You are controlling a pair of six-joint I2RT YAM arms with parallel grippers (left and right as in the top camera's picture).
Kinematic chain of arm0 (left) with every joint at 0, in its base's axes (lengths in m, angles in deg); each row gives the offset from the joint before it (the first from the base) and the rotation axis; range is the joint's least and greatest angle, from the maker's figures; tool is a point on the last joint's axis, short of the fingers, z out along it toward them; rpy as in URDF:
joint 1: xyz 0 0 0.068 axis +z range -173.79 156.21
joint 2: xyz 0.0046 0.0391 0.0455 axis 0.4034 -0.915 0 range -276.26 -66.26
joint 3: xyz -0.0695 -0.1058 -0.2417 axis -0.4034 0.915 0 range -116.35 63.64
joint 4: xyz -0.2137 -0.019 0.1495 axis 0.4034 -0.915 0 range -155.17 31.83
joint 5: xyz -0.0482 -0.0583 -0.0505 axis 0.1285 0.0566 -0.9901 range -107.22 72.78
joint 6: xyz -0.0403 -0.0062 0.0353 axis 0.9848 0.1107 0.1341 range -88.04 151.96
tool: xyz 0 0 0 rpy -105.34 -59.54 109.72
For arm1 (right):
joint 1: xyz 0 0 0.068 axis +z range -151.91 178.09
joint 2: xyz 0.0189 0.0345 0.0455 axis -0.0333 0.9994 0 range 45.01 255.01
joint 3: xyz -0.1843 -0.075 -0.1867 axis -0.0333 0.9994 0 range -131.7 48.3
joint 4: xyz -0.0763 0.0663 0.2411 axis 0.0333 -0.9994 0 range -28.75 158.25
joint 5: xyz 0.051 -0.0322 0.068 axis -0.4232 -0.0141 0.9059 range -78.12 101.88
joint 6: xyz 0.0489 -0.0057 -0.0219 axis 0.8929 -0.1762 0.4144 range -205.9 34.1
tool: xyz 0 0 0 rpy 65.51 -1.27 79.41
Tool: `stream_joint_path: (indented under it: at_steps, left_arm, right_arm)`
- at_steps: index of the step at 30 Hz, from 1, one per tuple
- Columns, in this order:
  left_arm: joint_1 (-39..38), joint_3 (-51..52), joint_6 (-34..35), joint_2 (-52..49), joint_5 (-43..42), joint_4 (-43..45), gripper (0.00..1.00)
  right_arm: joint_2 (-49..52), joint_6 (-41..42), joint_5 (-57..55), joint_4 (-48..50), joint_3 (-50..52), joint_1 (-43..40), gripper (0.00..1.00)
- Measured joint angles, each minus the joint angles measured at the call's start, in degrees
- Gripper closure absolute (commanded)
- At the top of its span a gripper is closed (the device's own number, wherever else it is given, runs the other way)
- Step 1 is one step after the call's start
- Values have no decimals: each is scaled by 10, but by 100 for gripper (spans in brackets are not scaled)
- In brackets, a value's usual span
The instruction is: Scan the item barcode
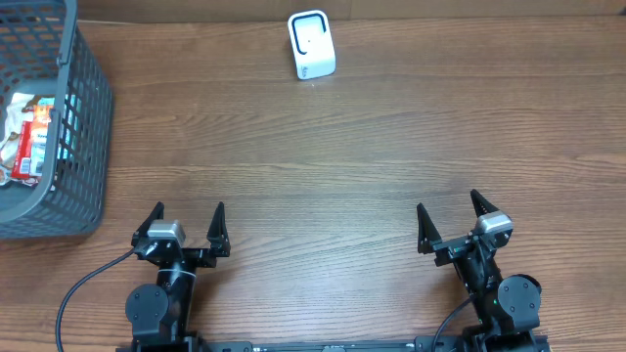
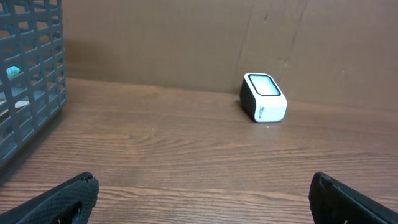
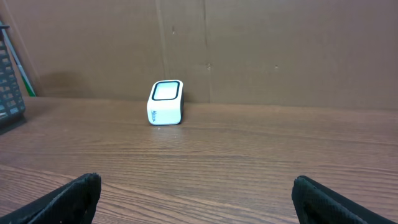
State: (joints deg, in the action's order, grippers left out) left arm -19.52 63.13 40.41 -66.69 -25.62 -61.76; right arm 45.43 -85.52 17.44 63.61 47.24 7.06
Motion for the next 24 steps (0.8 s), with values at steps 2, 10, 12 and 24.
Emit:
stream_joint_path:
  at_steps: [2,10,12,24]
  left_arm:
    - [0,0,0,0,0,0,0]
    - [0,0,0,0,0,0,0]
    - [0,0,0,0,0,0,0]
    - [0,0,0,0,0,0,0]
  right_arm:
    - [0,0,0,0,0,0,0]
    - [0,1,7,45,0,0,0]
    - [0,5,6,38,0,0,0]
    - [0,62,-16,-108,-98,0,0]
